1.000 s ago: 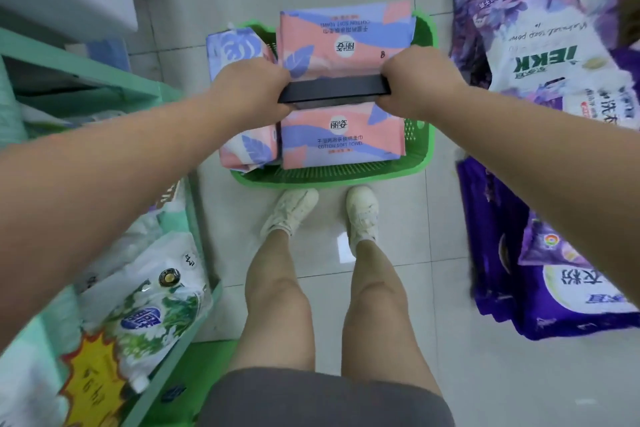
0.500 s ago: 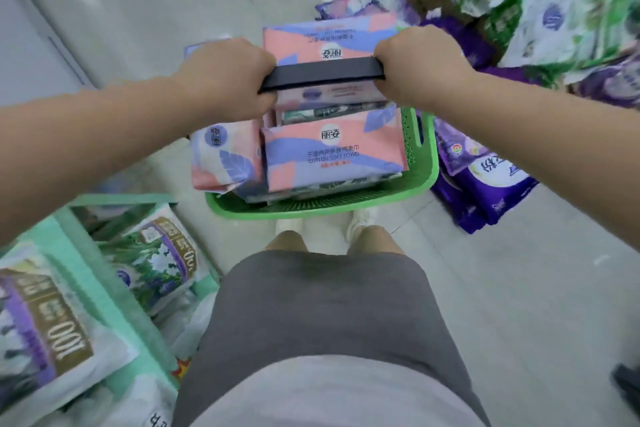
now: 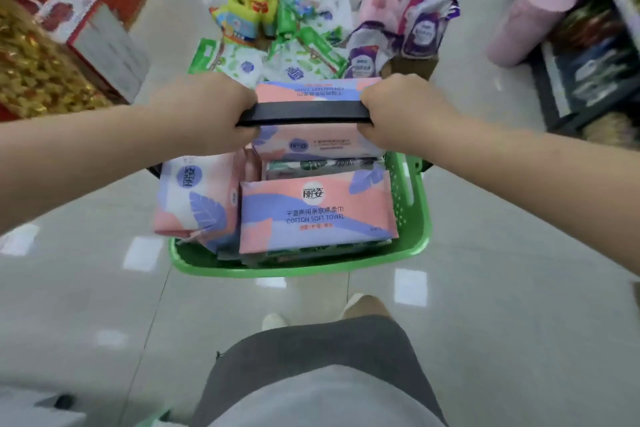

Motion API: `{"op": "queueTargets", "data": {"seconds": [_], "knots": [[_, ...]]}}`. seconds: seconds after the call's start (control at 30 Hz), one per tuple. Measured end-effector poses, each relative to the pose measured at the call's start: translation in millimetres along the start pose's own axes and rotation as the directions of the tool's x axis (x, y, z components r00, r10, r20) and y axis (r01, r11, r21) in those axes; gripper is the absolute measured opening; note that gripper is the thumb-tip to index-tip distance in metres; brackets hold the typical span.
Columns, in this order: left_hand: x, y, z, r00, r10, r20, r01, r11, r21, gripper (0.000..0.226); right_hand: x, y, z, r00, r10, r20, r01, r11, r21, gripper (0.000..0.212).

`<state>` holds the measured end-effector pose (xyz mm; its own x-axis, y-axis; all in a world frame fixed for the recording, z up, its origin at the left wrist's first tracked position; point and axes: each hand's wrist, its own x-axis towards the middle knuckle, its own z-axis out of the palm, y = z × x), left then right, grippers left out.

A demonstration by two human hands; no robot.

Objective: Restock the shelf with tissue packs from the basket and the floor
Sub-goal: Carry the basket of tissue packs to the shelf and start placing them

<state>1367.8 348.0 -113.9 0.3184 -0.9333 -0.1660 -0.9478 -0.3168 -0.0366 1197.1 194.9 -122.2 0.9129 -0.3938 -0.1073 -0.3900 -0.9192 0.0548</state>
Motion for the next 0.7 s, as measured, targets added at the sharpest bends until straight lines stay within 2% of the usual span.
{"op": "queueTargets", "data": {"seconds": [0.13,0.23,0.33,0.47,0.57,0.63,0.7], "knots": [[65,80,-41,0.982,0.188,0.035,-0.19,0.98,0.064,0.024,-62,78,-10,0.973,0.229,0.02,-0.23,0.969,0.091,0.024],[113,150,-67,0.948,0.313,0.063,-0.318,0.943,0.1,0.033,-107,135,-11,0.924,0.382,0.023,-0.382,0.916,0.123,0.028],[156,225,-78,0.891,0.447,0.076,-0.453,0.885,0.107,0.03,-154,190,-5,0.857,0.514,0.011,-0.511,0.849,0.138,0.028],[208,331,-84,0.775,0.629,0.066,-0.631,0.762,0.144,0.015,-225,256,5,0.734,0.678,0.036,-0.675,0.724,0.144,0.024],[240,428,-88,0.646,0.759,0.083,-0.76,0.629,0.162,0.014,-281,306,18,0.613,0.788,0.064,-0.787,0.6,0.144,0.024],[255,479,-88,0.59,0.801,0.103,-0.801,0.563,0.205,0.015,-310,334,27,0.532,0.842,0.091,-0.843,0.517,0.146,0.023],[278,539,-82,0.503,0.857,0.109,-0.856,0.477,0.201,0.015,-343,366,37,0.454,0.884,0.112,-0.889,0.441,0.126,0.023]]}}
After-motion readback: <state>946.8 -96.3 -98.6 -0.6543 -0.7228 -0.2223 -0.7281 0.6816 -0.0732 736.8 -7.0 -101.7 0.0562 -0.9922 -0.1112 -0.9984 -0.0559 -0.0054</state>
